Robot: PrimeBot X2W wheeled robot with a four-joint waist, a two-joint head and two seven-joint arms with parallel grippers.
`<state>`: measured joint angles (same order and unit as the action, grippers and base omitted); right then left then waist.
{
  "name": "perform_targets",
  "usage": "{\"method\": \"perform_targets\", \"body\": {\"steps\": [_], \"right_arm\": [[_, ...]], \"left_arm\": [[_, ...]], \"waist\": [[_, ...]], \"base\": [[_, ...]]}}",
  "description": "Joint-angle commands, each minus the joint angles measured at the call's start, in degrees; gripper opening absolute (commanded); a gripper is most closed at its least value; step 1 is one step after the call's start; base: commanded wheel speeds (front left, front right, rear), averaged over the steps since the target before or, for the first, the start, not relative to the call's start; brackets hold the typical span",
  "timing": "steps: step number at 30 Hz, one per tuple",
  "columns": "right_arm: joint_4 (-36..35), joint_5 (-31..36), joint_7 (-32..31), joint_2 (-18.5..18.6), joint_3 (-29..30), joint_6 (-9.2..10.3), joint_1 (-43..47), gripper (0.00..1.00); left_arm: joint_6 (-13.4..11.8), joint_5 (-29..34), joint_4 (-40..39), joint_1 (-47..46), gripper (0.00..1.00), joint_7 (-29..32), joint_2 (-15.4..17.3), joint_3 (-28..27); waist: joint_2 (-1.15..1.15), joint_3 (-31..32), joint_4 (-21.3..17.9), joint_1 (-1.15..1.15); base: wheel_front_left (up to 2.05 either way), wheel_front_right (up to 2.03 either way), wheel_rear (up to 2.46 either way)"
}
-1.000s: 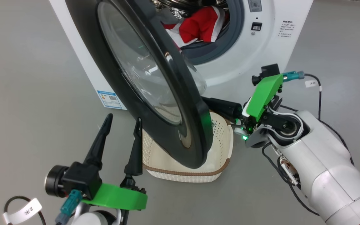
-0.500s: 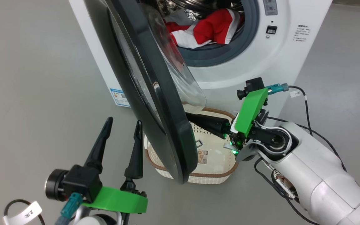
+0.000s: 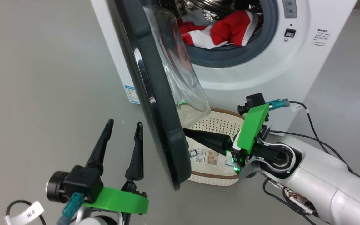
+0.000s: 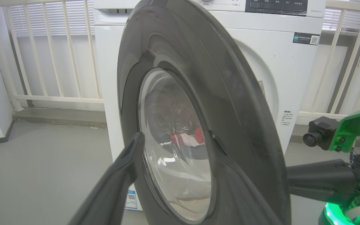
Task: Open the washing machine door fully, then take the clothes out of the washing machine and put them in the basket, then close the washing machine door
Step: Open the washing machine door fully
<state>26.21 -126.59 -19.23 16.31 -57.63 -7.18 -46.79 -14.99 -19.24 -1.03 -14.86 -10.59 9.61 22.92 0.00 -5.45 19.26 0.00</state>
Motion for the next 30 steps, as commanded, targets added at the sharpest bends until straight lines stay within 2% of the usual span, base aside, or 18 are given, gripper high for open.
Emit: {"method": "perform_targets", "body": {"steps": [1,8,16,25,30], "right_arm": [[-4.0,-3.0,2.4,1.0,-2.9,-0.31,-2.2,0.00],[-14.1,-11.8,11.1,7.8,-12.9,-0.31,-8.0,0.00],[-21.0,-15.8,15.6,12.0,-15.6,-0.31,-11.6,0.00],[-20.8,-12.6,13.9,13.2,-15.7,-0.31,-8.9,0.00],[-17.9,-6.0,13.4,13.2,-15.7,-0.31,-8.2,0.00]], "left_arm": [[-0.6,-0.4,-1.3,-0.2,1.00,0.3,0.9,-1.8],[-0.8,-0.8,-1.1,-0.3,1.00,0.3,0.9,-1.8],[-1.3,-1.1,-0.7,-0.3,1.00,0.3,0.9,-2.0],[-1.7,-1.5,-0.7,-0.5,1.00,0.2,1.0,-2.2],[-1.9,-1.6,-0.8,-0.5,1.00,0.2,1.1,-2.2]], "waist": [[0.00,-0.2,1.1,0.00],[0.00,-1.0,3.2,0.00],[0.00,-1.6,4.6,0.00],[0.00,-2.1,4.6,0.00],[0.00,-2.2,4.3,0.00]], "base": [[0.00,0.00,0.00],[0.00,0.00,0.00],[0.00,0.00,0.00],[0.00,0.00,0.00],[0.00,0.00,0.00]]}}
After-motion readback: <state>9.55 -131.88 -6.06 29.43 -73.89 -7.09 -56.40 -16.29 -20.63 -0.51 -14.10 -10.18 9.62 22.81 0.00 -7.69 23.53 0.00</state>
